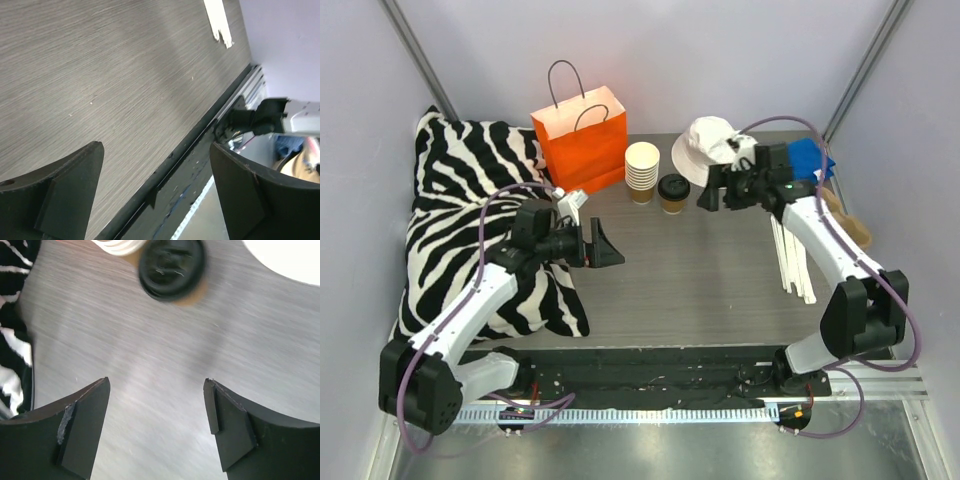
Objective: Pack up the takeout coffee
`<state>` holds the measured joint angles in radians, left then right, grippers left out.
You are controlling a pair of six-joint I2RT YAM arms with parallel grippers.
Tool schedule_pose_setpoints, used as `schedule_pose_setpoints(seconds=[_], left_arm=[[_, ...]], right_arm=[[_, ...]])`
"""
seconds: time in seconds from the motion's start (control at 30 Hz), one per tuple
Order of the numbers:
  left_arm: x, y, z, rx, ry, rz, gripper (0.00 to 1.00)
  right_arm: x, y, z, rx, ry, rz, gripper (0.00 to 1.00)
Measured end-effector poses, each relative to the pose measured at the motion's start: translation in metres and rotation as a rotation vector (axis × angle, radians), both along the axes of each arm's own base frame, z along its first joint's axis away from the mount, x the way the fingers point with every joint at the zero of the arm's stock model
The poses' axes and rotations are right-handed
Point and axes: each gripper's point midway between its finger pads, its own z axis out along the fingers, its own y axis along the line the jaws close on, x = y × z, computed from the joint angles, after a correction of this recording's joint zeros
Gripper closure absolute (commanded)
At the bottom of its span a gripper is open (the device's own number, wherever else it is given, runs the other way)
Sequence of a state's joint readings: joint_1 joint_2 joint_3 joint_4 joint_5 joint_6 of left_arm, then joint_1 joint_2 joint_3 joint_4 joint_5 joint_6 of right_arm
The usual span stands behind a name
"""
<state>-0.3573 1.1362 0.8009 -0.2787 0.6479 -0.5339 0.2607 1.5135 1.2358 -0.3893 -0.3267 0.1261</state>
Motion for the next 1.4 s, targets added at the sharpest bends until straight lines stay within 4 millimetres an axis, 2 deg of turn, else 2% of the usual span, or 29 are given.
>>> schedule_pose_setpoints(seconds=[0.03,0.1,0.2,0.3,0.37,0.47,0.53,0.6,0.73,0.77,0.8,0.9,1.03,1.2,1.3,1.4], left_arm=[[-0.002,0.002,0.003,0.008,-0.012,-0.007,0.00],[-0.005,0.005,0.013,0.021,-0.045,-0.021,0.00],[-0.006,0.012,0.031,0.044,-0.116,-0.041,0.00],[-0.007,0.024,0.047,0.085,-0.179,-0.045,0.00],[-0.006,0.031,0.057,0.116,-0.217,-0.053,0.00],[-0.007,0.039,0.069,0.169,-0.265,-0.079,0.00],[-0.010,0.044,0.071,0.200,-0.275,-0.101,0.00],[-0.013,0.048,0.067,0.223,-0.260,-0.117,0.00],[-0.022,0.056,0.051,0.267,-0.177,-0.146,0.00],[-0.024,0.057,0.048,0.274,-0.162,-0.150,0.00],[-0.025,0.059,0.047,0.280,-0.157,-0.155,0.00],[-0.029,0.062,0.046,0.287,-0.141,-0.157,0.00],[-0.030,0.064,0.049,0.286,-0.145,-0.158,0.00],[-0.030,0.063,0.051,0.275,-0.149,-0.166,0.00],[-0.030,0.061,0.051,0.264,-0.141,-0.175,0.00],[-0.028,0.059,0.051,0.247,-0.123,-0.179,0.00]], right_arm=[[-0.002,-0.014,0.006,-0.003,0.005,-0.006,0.15],[-0.004,-0.044,0.010,-0.017,0.026,-0.027,0.15],[-0.015,-0.093,0.001,-0.054,0.099,-0.074,0.14],[-0.038,-0.137,-0.014,-0.104,0.192,-0.116,0.14],[-0.057,-0.156,-0.018,-0.128,0.234,-0.131,0.14],[-0.085,-0.171,-0.016,-0.161,0.261,-0.139,0.14],[-0.103,-0.175,-0.011,-0.191,0.256,-0.135,0.14],[-0.118,-0.174,-0.007,-0.217,0.249,-0.121,0.14],[-0.129,-0.176,-0.003,-0.246,0.264,-0.106,0.17],[-0.129,-0.178,-0.003,-0.256,0.277,-0.105,0.20],[-0.126,-0.182,0.000,-0.268,0.283,-0.107,0.27],[-0.105,-0.203,0.011,-0.308,0.281,-0.109,0.38],[-0.078,-0.244,0.015,-0.357,0.306,-0.105,0.43],[-0.054,-0.295,-0.009,-0.377,0.401,-0.101,0.50],[-0.047,-0.314,-0.026,-0.379,0.453,-0.100,0.54],[-0.043,-0.325,-0.038,-0.382,0.485,-0.097,0.59]])
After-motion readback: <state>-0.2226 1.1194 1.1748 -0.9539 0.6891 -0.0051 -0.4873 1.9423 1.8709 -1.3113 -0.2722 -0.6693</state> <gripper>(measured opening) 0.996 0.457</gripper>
